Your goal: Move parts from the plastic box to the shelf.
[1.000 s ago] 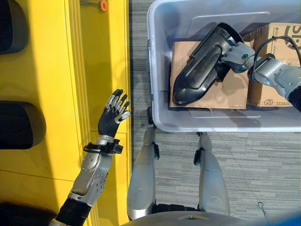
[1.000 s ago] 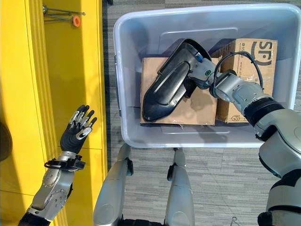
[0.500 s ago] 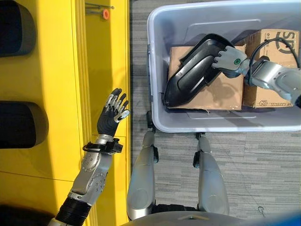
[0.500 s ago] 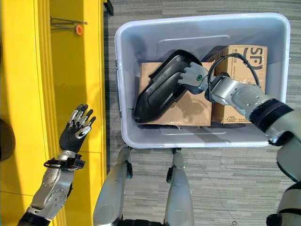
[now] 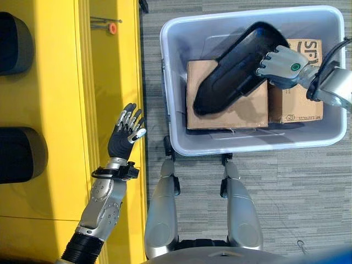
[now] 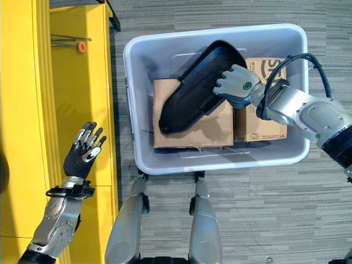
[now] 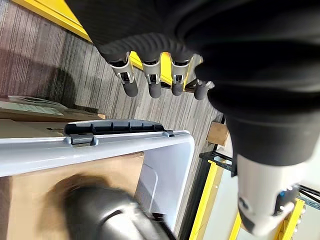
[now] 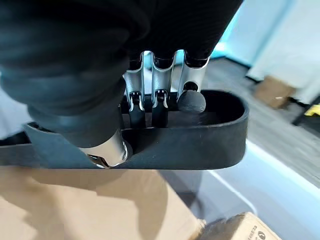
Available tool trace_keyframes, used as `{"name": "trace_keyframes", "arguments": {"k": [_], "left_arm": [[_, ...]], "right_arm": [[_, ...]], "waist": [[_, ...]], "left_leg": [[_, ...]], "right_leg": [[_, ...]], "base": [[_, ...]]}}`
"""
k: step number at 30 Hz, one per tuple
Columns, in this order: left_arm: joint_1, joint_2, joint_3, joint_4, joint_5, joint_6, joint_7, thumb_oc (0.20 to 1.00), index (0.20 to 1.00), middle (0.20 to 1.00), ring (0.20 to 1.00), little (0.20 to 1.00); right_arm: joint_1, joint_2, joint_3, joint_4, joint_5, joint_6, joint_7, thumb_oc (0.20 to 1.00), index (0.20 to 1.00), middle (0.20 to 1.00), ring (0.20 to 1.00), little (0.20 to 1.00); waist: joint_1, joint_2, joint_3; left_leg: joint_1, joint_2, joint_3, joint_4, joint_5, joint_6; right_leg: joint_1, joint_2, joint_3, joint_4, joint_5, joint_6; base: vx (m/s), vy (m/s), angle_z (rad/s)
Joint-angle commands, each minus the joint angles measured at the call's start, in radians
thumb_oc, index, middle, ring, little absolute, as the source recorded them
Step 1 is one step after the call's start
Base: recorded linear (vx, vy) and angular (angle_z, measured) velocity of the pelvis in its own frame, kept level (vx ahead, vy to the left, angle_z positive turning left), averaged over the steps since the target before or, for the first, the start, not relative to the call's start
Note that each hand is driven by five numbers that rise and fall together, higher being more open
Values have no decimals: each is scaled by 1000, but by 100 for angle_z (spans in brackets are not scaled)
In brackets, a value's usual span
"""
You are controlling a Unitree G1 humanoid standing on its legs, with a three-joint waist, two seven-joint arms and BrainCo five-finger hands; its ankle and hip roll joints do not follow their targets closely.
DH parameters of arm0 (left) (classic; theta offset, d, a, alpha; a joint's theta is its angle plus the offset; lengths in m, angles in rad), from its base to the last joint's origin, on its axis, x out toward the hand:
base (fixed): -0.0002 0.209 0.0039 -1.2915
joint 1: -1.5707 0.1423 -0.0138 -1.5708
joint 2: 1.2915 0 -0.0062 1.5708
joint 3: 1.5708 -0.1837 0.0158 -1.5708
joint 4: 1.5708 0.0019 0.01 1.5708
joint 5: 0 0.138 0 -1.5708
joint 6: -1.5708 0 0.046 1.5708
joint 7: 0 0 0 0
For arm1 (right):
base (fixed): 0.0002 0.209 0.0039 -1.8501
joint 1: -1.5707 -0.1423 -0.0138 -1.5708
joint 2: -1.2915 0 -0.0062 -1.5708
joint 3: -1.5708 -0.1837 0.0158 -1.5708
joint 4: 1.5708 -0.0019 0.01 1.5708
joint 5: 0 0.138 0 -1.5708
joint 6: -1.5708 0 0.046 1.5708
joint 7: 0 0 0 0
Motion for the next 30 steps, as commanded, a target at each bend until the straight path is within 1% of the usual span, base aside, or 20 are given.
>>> {"name": "trace_keyframes", "arguments": {"k": [1, 2, 3, 4, 5, 7, 8, 10, 11, 13, 14, 15, 17, 19, 20, 21, 24, 26, 28, 30], "left_arm": [[43, 18, 52, -65, 41, -41, -1, 1000, 1000, 1000, 1000, 1000], [42, 14, 56, -64, 47, -38, 3, 1000, 1000, 1000, 1000, 1000], [42, -4, 56, -63, 51, -36, 9, 1000, 1000, 1000, 1000, 1000], [42, 6, 53, -63, 51, -36, 9, 1000, 1000, 1000, 1000, 1000], [39, -1, 55, -60, 57, -30, 16, 1000, 1000, 1000, 1000, 1000], [33, -22, 52, -53, 62, -30, 30, 1000, 1000, 1000, 1000, 1000], [33, -17, 50, -54, 62, -29, 31, 1000, 1000, 1000, 1000, 1000], [35, -28, 44, -53, 63, -27, 34, 1000, 1000, 1000, 1000, 1000], [36, -38, 42, -50, 64, -25, 37, 1000, 1000, 1000, 1000, 1000], [36, -38, 40, -49, 67, -26, 42, 1000, 1000, 1000, 1000, 1000], [33, -44, 38, -50, 68, -27, 50, 1000, 1000, 1000, 1000, 1000], [34, -41, 37, -50, 68, -27, 50, 1000, 1000, 1000, 1000, 1000], [26, -42, 25, -47, 74, -28, 72, 1000, 1000, 1000, 1000, 1000], [24, -41, 23, -45, 75, -29, 73, 1000, 1000, 1000, 1000, 1000], [21, -41, 20, -43, 77, -30, 78, 1000, 1000, 1000, 1000, 1000], [17, -44, 15, -38, 85, -29, 88, 1000, 1000, 1000, 1000, 1000], [11, -45, 10, -35, 86, -31, 96, 1000, 1000, 1000, 1000, 1000], [7, -45, 1, -34, 85, -35, 98, 1000, 1000, 1000, 1000, 1000], [-7, -40, -15, -34, 84, -39, 103, 1000, 1000, 1000, 1000, 1000], [-14, -39, -19, -31, 85, -40, 107, 1000, 1000, 1000, 1000, 1000]], "right_arm": [[-19, -12, -76, -1, 62, 31, -84, 200, 200, 200, 200, 200], [24, 10, -130, -1, 67, 40, -84, 200, 200, 200, 200, 200], [78, 59, -208, 14, 74, 62, -105, 200, 200, 200, 200, 200], [104, 61, -233, 8, 71, 62, -104, 200, 200, 200, 200, 200], [138, 93, -271, 17, 77, 74, -98, 200, 200, 200, 200, 200], [215, 189, -384, 30, 106, 100, -139, 200, 200, 200, 200, 200], [229, 190, -398, 25, 104, 100, -138, 200, 200, 200, 200, 200], [275, 248, -461, 33, 125, 114, -161, 200, 200, 200, 200, 200], [301, 293, -498, 36, 138, 121, -178, 200, 200, 200, 200, 200], [330, 338, -534, 42, 158, 130, -197, 200, 200, 200, 200, 200], [351, 383, -558, 51, 185, 136, -217, 200, 200, 200, 200, 200], [355, 385, -561, 50, 184, 136, -217, 200, 200, 200, 200, 200], [384, 531, -611, 109, 287, 146, -279, 200, 200, 200, 200, 200], [381, 543, -607, 113, 295, 145, -283, 200, 200, 200, 200, 200], [381, 558, -606, 118, 308, 144, -286, 200, 200, 200, 200, 200], [378, 599, -607, 143, 347, 144, -297, 200, 200, 200, 200, 200], [375, 629, -604, 166, 385, 140, -300, 200, 200, 200, 200, 200], [372, 662, -602, 188, 463, 107, -304, 200, 200, 200, 200, 200], [360, 715, -593, 253, 548, 88, -311, 200, 200, 200, 200, 200], [351, 725, -580, 277, 552, 88, -310, 200, 200, 200, 200, 200]], "waist": [[15, -61, 0], [14, -61, -1], [7, -58, -2], [14, -64, -3], [13, -64, -4], [7, -61, -5], [11, -64, -6], [10, -64, -7], [9, -61, -7], [11, -62, -7], [9, -61, -6], [10, -63, -7], [12, -61, -3], [12, -62, -2], [12, -62, -1], [12, -59, 1], [12, -59, 2], [14, -57, 4], [20, -50, 8], [23, -47, 11]], "left_leg": [[168, 20, 1, -17, -94, -47], [169, 20, 1, -17, -95, -47], [172, 21, 4, -17, -97, -45], [172, 20, 3, -17, -97, -45], [173, 21, 5, -17, -98, -43], [178, 22, 9, -17, -101, -40], [179, 22, 9, -17, -102, -40], [179, 22, 9, -17, -103, -38], [180, 22, 9, -17, -104, -37], [182, 21, 9, -17, -105, -35], [182, 21, 9, -17, -106, -35], [182, 21, 9, -17, -106, -35], [182, 20, 9, -17, -106, -32], [182, 20, 9, -17, -106, -32], [182, 20, 9, -17, -106, -31], [182, 20, 9, -17, -105, -31], [181, 20, 9, -17, -105, -31], [181, 19, 8, -17, -104, -32], [181, 17, 6, -17, -103, -32], [181, 16, 6, -17, -102, -33]], "right_leg": [[-3, -8, 61, 91, 26, 58], [-3, -7, 63, 90, 25, 58], [-1, -5, 66, 88, 26, 58], [0, -5, 66, 87, 26, 58], [1, -4, 67, 86, 26, 58], [3, -2, 72, 86, 25, 58], [4, -2, 72, 86, 24, 58], [5, -1, 73, 86, 22, 57], [5, 0, 74, 87, 21, 57], [6, 1, 75, 87, 21, 56], [6, 1, 76, 85, 21, 56], [7, 1, 76, 85, 22, 56], [6, 4, 75, 86, 21, 54], [6, 4, 77, 86, 21, 54], [6, 4, 77, 86, 22, 54], [4, 4, 77, 87, 22, 53], [4, 4, 78, 86, 24, 53], [4, 3, 78, 86, 26, 53], [5, 1, 75, 84, 27, 53], [7, 0, 74, 83, 28, 54]], "base": [[0, 0, 0], [0, 0, 0], [0, 0, 0], [0, 0, 0], [0, 0, 0], [12, 2, -4], [0, 0, 0], [9, -2, -4], [0, 0, 0], [0, 0, 0], [0, 0, 0], [0, 0, 0], [0, 0, 0], [0, 0, 0], [0, 0, 0], [0, 0, 0], [0, 0, 0], [0, 0, 0], [0, 0, 0], [0, 0, 0]]}}
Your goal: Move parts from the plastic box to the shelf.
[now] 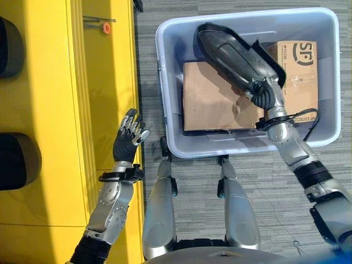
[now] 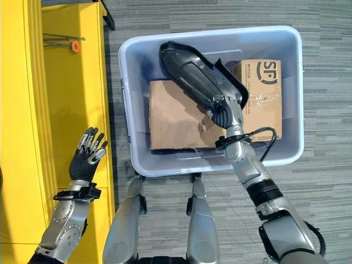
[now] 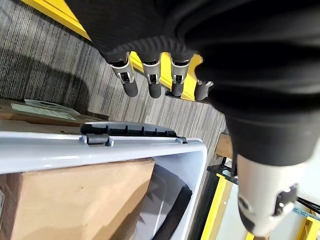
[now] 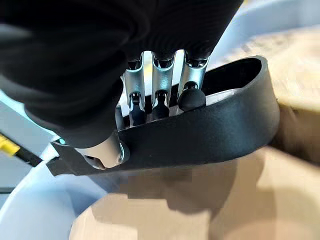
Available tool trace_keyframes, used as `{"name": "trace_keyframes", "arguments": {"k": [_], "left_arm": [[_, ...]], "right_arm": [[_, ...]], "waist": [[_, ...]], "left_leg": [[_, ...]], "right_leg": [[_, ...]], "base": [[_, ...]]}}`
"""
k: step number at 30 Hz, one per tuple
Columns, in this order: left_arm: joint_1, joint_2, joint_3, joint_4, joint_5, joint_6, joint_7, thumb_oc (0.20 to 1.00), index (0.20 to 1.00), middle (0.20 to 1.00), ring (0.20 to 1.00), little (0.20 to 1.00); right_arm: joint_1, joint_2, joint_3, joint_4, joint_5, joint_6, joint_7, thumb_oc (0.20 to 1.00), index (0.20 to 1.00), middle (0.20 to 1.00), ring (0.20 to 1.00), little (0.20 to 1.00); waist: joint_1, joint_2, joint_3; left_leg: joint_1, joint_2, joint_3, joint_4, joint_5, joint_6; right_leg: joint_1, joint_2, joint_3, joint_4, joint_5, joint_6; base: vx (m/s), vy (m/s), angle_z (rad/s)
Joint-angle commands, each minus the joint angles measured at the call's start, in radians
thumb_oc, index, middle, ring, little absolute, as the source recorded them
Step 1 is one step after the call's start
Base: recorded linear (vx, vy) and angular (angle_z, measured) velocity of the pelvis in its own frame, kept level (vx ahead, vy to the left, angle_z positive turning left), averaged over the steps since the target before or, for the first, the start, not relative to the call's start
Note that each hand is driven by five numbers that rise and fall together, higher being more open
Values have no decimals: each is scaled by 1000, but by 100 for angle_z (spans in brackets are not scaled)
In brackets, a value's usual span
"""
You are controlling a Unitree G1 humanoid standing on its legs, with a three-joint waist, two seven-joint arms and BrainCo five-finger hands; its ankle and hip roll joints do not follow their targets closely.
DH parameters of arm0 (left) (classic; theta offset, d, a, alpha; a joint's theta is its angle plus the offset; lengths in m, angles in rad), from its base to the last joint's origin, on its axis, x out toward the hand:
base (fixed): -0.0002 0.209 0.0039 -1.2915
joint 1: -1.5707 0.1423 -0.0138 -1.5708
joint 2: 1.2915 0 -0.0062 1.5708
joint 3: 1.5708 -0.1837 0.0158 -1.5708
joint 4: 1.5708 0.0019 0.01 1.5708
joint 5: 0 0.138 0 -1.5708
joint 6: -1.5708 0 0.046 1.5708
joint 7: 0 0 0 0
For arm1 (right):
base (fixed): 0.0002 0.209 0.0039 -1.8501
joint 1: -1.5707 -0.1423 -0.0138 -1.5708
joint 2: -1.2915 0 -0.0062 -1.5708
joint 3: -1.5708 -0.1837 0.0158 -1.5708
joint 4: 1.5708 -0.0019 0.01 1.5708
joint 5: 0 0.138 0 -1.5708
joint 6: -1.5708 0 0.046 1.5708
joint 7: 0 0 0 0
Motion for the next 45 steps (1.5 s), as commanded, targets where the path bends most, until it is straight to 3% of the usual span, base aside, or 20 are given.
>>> {"name": "trace_keyframes", "arguments": {"k": [1, 20, 40, 41, 42, 45], "left_arm": [[-14, 22, 20, -32, 26, -49, 13, 1000, 1000, 1000, 1000, 1000], [-58, 9, -34, 1, 45, -45, 40, 1000, 1000, 1000, 1000, 1000], [-81, -4, -63, 20, 55, -39, 68, 1000, 1000, 1000, 1000, 1000], [-83, -6, -62, 24, 56, -39, 67, 1000, 1000, 1000, 1000, 1000], [-85, -6, -60, 27, 60, -38, 69, 1000, 1000, 1000, 1000, 1000], [-88, -10, -53, 30, 63, -38, 74, 1000, 1000, 1000, 1000, 1000]], "right_arm": [[-152, -37, 9, 22, 63, -64, -61, 200, 200, 200, 200, 200], [-276, 96, 38, 376, 260, -74, -65, 200, 200, 200, 200, 200], [-290, 185, 71, 371, 385, -101, -21, 200, 200, 200, 200, 200], [-288, 187, 78, 358, 385, -101, -14, 677, 677, 677, 677, 677], [-284, 184, 91, 325, 372, -100, -6, 1000, 1000, 1000, 1000, 1000], [-264, 183, 101, 261, 352, -101, -5, 1000, 1000, 1000, 1000, 1000]], "waist": [[16, -23, -1], [45, 11, 1], [56, 15, 1], [56, 15, 1], [54, 12, 1], [50, 7, 1]], "left_leg": [[159, 17, -6, 4, -96, -39], [148, 9, -12, 4, -90, -40], [155, 4, -13, 4, -93, -39], [156, 4, -11, 4, -93, -40], [157, 6, -10, 4, -93, -41], [160, 7, -8, 4, -94, -41]], "right_leg": [[-10, 0, 63, 105, 27, 52], [-16, -3, 54, 102, 32, 52], [-4, -7, 45, 98, 34, 55], [-3, -7, 43, 97, 34, 54], [-3, -7, 43, 96, 35, 54], [-3, -5, 45, 97, 35, 54]], "base": [[0, 0, 0], [0, 0, 0], [0, 0, 0], [0, 0, 0], [0, 0, 0], [0, 0, 0]]}}
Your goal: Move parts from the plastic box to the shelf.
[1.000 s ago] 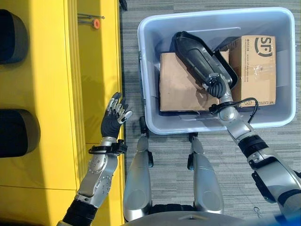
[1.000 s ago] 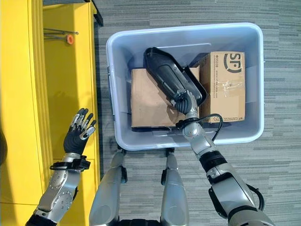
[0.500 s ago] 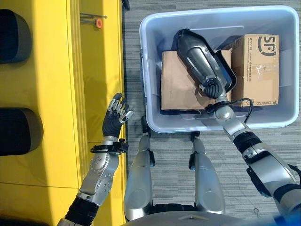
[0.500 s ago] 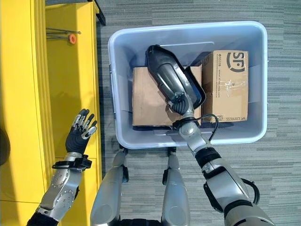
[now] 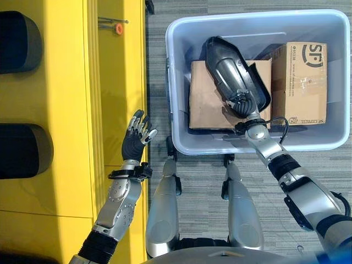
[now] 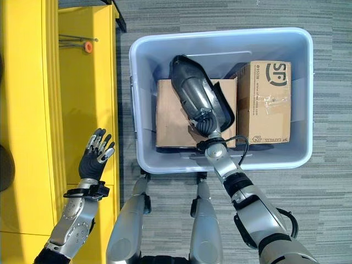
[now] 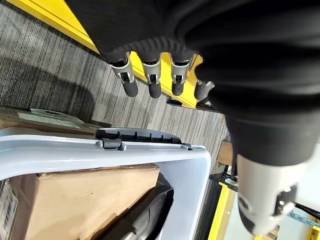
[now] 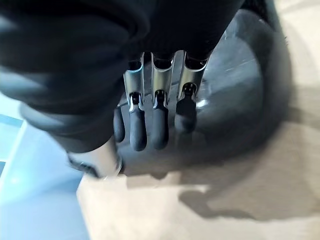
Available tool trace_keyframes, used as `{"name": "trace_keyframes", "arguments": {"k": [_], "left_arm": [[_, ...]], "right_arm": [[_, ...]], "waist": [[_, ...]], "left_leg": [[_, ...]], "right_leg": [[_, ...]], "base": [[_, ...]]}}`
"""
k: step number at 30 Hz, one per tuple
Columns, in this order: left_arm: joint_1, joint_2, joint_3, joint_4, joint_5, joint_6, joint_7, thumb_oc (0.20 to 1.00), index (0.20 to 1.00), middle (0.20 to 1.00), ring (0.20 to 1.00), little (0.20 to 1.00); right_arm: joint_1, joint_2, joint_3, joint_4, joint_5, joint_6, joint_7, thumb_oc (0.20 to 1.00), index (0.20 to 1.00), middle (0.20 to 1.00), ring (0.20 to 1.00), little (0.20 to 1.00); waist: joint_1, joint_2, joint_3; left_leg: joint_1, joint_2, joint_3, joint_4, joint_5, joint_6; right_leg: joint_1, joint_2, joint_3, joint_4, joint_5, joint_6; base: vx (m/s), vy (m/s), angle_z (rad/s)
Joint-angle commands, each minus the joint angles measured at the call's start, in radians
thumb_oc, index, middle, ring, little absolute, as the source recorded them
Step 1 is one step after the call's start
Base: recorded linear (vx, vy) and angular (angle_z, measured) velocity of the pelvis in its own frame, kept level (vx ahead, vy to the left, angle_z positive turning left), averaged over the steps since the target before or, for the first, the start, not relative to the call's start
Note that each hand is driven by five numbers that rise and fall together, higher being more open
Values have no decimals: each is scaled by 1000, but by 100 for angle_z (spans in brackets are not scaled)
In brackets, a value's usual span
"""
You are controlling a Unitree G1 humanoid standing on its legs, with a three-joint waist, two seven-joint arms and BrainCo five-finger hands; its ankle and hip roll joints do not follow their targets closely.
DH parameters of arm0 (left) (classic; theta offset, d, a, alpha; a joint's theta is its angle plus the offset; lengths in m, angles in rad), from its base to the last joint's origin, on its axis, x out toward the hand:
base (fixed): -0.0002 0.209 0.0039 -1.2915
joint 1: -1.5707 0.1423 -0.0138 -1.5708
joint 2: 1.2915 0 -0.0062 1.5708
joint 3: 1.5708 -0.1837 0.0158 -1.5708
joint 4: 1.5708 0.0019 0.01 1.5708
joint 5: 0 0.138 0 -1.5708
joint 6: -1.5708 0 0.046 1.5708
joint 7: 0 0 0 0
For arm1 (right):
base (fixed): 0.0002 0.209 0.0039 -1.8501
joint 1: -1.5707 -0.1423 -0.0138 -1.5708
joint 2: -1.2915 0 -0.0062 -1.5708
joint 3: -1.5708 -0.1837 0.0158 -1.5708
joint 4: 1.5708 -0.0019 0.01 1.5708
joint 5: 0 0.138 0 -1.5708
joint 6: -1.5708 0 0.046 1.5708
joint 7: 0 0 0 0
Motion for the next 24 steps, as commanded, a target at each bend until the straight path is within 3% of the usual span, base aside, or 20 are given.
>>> {"name": "trace_keyframes", "arguments": {"k": [1, 6, 8, 16, 24], "left_arm": [[-53, 8, 4, -8, 50, -38, 12, 1000, 1000, 1000, 1000, 1000], [-51, 5, 17, -8, 65, -36, 21, 1000, 1000, 1000, 1000, 1000], [-42, 12, 26, -16, 70, -37, 26, 1000, 1000, 1000, 1000, 1000], [-45, 23, 36, -48, 87, -38, 29, 1000, 1000, 1000, 1000, 1000], [-103, 13, 7, -100, 99, -50, 25, 1000, 1000, 1000, 1000, 1000]], "right_arm": [[-109, 19, 18, -71, -37, -46, 3, 1000, 1000, 1000, 1000, 1000], [-41, 3, 36, -249, -114, -50, 13, 1000, 1000, 1000, 1000, 1000], [-21, -45, 50, -359, -282, -24, -9, 1000, 1000, 1000, 1000, 1000], [83, -88, -17, -636, -284, -77, -17, 1000, 1000, 1000, 1000, 1000], [214, -139, -92, -764, -279, -110, -18, 1000, 1000, 1000, 1000, 1000]], "waist": [[8, -25, -8], [-8, -37, -8], [-14, -39, -8], [-44, -72, -12], [-75, -94, -25]], "left_leg": [[140, 9, -3, 4, -98, -35], [144, 13, 2, 4, -100, -36], [152, 16, 6, 4, -107, -38], [161, 23, 23, 4, -107, -40], [171, 29, 33, 4, -111, -45]], "right_leg": [[-25, -3, 49, 98, 33, 53], [-25, -1, 53, 98, 31, 53], [-19, 2, 55, 97, 26, 55], [-23, 8, 70, 97, 33, 56], [-21, 14, 78, 97, 33, 57]], "base": [[0, 0, 0], [0, 0, 0], [16, -6, 0], [2, -7, -1], [6, -26, -4]]}}
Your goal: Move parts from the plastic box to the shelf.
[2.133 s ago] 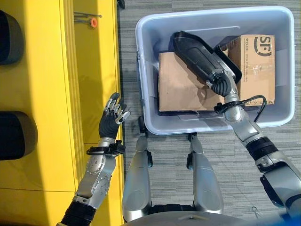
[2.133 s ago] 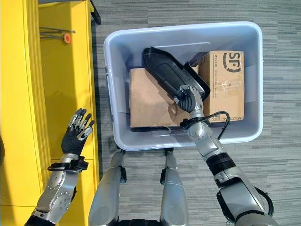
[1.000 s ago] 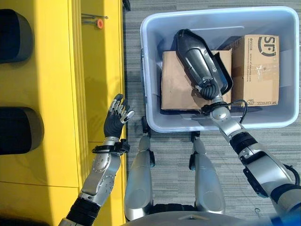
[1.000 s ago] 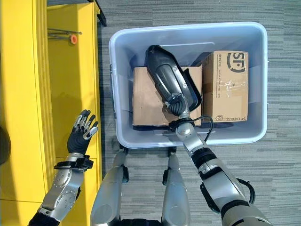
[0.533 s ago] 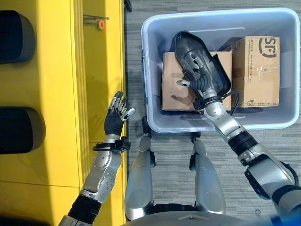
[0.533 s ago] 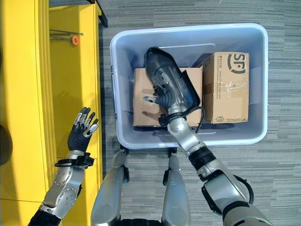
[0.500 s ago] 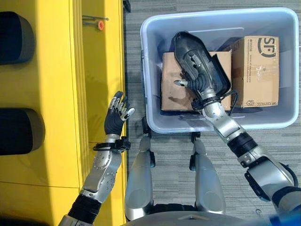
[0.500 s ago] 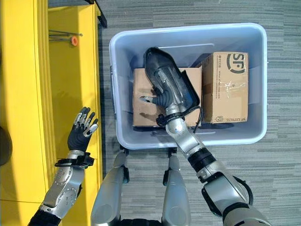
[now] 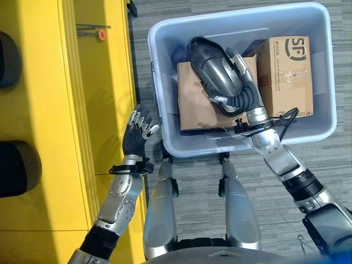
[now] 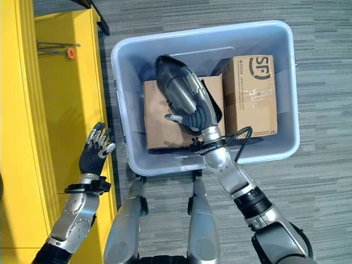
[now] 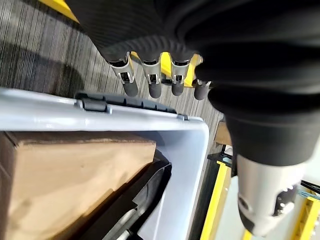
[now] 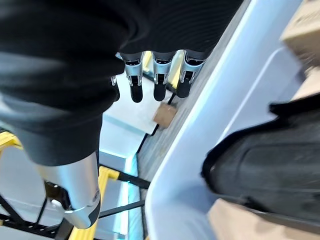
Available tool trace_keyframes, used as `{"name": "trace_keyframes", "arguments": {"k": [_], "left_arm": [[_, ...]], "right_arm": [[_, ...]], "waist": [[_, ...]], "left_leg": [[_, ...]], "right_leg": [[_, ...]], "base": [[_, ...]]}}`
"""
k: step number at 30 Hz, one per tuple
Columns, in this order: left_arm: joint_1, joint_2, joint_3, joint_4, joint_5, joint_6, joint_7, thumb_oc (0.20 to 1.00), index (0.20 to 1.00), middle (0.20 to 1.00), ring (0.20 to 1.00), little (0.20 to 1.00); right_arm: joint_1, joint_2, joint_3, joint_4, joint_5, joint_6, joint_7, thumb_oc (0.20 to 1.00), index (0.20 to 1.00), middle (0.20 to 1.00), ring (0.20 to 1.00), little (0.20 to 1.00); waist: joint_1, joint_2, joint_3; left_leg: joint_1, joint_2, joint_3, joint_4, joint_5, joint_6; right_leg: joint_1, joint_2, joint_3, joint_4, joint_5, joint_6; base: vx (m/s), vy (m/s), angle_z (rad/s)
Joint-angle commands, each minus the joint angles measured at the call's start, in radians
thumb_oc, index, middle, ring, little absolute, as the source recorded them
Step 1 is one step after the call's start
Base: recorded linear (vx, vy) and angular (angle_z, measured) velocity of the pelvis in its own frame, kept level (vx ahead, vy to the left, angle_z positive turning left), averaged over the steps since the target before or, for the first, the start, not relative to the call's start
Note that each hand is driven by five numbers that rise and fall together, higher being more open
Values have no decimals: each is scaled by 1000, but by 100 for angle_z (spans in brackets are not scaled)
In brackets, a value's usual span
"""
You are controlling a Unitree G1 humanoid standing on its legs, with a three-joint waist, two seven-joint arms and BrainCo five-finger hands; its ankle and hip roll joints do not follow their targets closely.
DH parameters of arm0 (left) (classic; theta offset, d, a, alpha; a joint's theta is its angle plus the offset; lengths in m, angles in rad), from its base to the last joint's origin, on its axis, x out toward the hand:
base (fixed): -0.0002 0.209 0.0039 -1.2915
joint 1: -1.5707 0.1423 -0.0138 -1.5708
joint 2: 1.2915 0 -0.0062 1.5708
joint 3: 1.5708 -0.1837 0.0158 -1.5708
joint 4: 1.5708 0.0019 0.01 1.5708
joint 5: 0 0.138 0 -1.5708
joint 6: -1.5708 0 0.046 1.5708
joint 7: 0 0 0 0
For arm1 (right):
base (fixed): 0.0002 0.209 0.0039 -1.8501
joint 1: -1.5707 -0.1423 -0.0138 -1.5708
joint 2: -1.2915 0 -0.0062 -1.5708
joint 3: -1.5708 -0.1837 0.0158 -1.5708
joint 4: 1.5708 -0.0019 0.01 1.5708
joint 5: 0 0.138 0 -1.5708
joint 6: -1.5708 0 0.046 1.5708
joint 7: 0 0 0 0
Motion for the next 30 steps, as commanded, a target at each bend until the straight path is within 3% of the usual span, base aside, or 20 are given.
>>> {"name": "trace_keyframes", "arguments": {"k": [1, 15, 19, 30], "left_arm": [[-43, 13, -2, -86, 54, -55, -4, 1000, 1000, 1000, 1000, 1000], [-145, -38, -104, -93, -20, -70, -14, 1000, 1000, 1000, 1000, 1000], [-217, -102, -131, -15, -66, -82, 39, 1000, 1000, 1000, 1000, 1000], [-336, -230, -55, 223, -62, -121, 217, 1000, 1000, 1000, 1000, 1000]], "right_arm": [[-30, -3, -46, -55, -13, -95, -22, 1000, 1000, 1000, 1000, 1000], [185, -20, -187, -172, 57, -156, -55, 1000, 1000, 1000, 1000, 1000], [207, 0, -205, -175, 67, -162, -113, 1000, 1000, 1000, 1000, 1000], [184, 34, -186, -139, 53, -153, -222, 1000, 1000, 1000, 1000, 1000]], "waist": [[5, -64, -35], [-44, -76, -62], [-63, -87, -64], [-95, -124, -62]], "left_leg": [[160, 25, 5, 5, -101, -42], [184, 47, 20, 5, -92, -59], [186, 68, 31, 5, -81, -68], [184, 102, 52, 5, -60, -85]], "right_leg": [[-22, 11, 62, 99, 33, 57], [-17, 31, 67, 112, 25, 52], [-30, 54, 71, 129, 20, 42], [-64, 94, 85, 145, 22, 30]], "base": [[11, -56, -2], [7, -56, -7], [-6, -107, -4], [1, -48, -8]]}}
